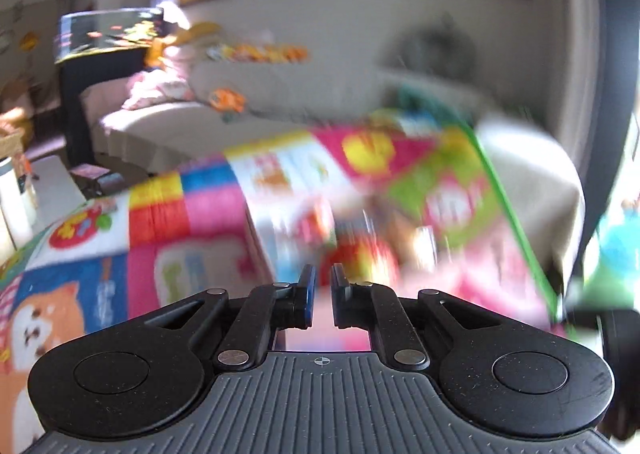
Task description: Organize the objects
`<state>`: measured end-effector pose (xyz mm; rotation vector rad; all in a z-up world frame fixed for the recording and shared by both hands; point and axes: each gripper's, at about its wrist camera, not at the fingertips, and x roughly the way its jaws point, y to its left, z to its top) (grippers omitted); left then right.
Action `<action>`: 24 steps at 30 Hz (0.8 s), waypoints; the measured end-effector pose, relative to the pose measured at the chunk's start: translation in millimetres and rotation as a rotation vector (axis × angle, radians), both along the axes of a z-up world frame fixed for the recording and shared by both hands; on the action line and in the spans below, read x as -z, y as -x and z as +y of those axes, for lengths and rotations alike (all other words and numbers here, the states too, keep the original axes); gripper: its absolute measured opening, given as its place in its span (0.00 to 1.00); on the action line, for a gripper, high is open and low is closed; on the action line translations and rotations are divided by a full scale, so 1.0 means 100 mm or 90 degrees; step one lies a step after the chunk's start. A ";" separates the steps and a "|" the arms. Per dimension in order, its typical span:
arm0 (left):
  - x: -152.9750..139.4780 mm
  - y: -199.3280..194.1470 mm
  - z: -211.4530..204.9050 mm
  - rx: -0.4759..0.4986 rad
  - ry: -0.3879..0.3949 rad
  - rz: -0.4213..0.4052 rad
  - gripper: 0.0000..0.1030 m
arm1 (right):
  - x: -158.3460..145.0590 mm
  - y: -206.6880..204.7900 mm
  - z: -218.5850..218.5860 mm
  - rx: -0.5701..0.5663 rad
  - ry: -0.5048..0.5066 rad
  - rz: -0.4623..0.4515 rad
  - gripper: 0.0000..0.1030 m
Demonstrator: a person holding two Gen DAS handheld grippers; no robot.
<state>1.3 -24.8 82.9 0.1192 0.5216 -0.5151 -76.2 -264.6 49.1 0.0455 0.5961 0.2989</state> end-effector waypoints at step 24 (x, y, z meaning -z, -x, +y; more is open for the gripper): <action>0.81 0.18 -0.12 0.047 -0.129 0.127 0.23 | 0.34 0.16 0.38 -0.061 0.109 0.088 1.00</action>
